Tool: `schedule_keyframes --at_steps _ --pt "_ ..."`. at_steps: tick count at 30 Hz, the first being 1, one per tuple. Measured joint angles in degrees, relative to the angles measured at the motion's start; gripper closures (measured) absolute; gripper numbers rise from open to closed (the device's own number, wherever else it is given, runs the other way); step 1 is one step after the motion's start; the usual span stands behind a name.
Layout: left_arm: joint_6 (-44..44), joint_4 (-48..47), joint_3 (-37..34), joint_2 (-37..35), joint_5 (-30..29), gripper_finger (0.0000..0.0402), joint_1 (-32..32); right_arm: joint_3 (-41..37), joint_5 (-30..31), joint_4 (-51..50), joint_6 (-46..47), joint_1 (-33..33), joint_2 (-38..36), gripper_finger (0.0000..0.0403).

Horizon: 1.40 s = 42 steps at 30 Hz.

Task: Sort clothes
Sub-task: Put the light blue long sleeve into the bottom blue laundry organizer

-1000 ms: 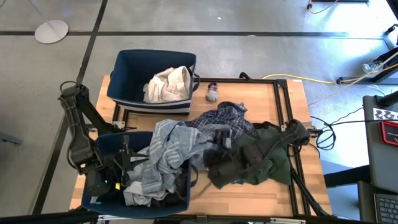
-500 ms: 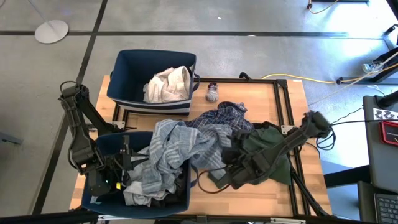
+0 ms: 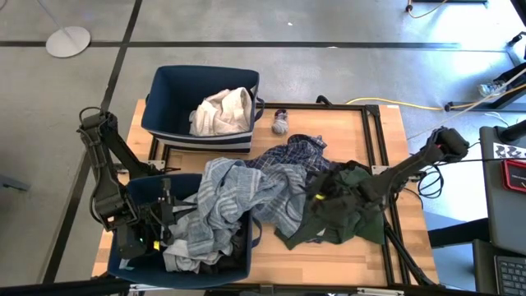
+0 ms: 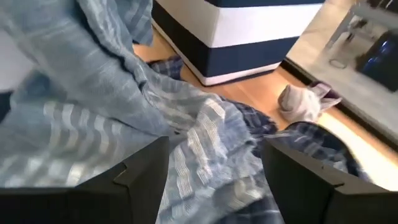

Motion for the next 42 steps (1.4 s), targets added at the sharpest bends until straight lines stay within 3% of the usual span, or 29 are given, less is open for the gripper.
schedule_keyframes --at_steps 5,12,17,29,37,42 --pt "-0.38 0.01 0.00 0.00 -0.01 0.0361 0.00 -1.12 -4.40 3.35 -0.11 -3.93 0.95 0.0150" --pt "-1.53 0.02 0.00 0.04 -0.02 0.0361 0.00 -1.18 -15.97 4.80 -2.65 -9.08 4.34 0.0150" --pt "-1.53 0.02 0.00 0.04 -0.02 0.0361 0.01 -1.18 -22.74 12.39 -8.36 -9.78 6.62 0.0150" --pt "-1.51 0.00 0.00 0.04 -0.04 0.0361 0.00 -1.16 -20.46 27.08 -23.39 -10.22 12.43 0.0150" --pt "-1.51 0.00 0.00 0.04 -0.04 0.0361 0.00 -1.16 -19.41 32.12 -26.23 -11.97 16.14 0.0151" --pt "-1.51 0.00 0.00 0.04 -0.04 0.0361 0.00 -1.15 -19.09 34.47 -27.78 -12.07 16.33 0.0202"
